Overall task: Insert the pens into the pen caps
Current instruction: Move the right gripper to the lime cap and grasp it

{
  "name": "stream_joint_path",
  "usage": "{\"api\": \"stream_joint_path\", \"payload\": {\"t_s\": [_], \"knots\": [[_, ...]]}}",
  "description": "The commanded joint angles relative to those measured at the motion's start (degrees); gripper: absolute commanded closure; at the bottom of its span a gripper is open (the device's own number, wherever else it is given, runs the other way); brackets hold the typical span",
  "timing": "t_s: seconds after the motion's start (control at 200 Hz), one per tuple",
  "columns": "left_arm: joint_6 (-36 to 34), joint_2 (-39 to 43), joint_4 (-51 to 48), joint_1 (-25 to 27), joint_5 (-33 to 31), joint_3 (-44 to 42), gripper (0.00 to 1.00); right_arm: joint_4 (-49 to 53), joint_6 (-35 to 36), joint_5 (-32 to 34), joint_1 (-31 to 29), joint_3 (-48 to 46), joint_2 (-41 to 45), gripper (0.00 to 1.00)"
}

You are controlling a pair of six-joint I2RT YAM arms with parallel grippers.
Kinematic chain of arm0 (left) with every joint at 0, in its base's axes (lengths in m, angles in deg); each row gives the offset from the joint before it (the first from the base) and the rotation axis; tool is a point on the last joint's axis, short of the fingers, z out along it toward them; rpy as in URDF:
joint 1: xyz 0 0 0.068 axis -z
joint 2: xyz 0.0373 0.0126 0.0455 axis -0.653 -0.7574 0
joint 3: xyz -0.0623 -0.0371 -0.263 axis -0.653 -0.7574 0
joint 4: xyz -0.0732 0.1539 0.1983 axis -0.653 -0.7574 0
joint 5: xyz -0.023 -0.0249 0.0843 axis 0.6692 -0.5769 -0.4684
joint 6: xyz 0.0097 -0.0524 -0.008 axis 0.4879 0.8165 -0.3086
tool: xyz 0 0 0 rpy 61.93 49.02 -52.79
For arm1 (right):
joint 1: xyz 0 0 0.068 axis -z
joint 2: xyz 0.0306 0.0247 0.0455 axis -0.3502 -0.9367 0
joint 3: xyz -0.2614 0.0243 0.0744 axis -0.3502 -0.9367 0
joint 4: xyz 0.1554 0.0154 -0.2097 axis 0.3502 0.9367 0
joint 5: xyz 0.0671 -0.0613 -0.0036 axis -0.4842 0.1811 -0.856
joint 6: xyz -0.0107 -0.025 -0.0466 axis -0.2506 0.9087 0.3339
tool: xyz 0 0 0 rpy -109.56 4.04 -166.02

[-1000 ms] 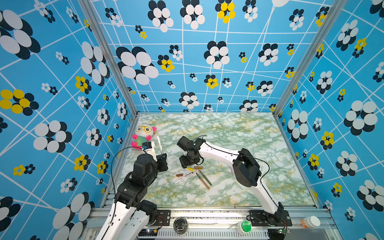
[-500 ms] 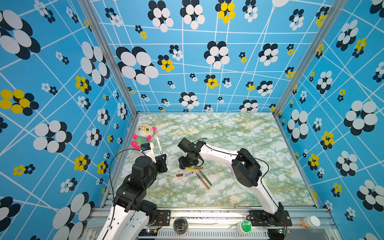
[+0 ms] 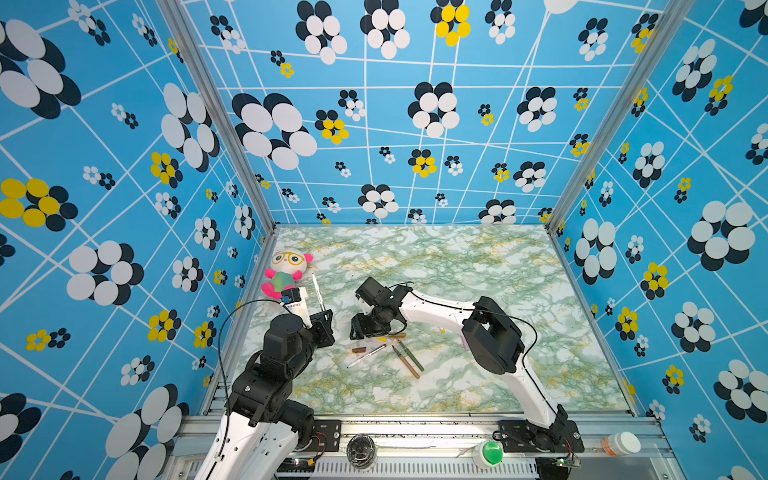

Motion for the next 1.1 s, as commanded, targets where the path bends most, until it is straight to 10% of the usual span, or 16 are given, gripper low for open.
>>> {"api": "stream_joint_path", "payload": {"t_s": [0.0, 1.094], "knots": [[-0.47, 0.66, -0.33, -0.34, -0.47, -0.02, 1.00, -1.08, -2.74, -3.40, -0.66, -0.36, -2.45, 0.41], [-0.54, 0.13, -0.11, -0.43, -0.13, -0.36, 1.00, 2.43, 8.84, 5.12, 2.32, 9.40, -1.61, 0.45]]}}
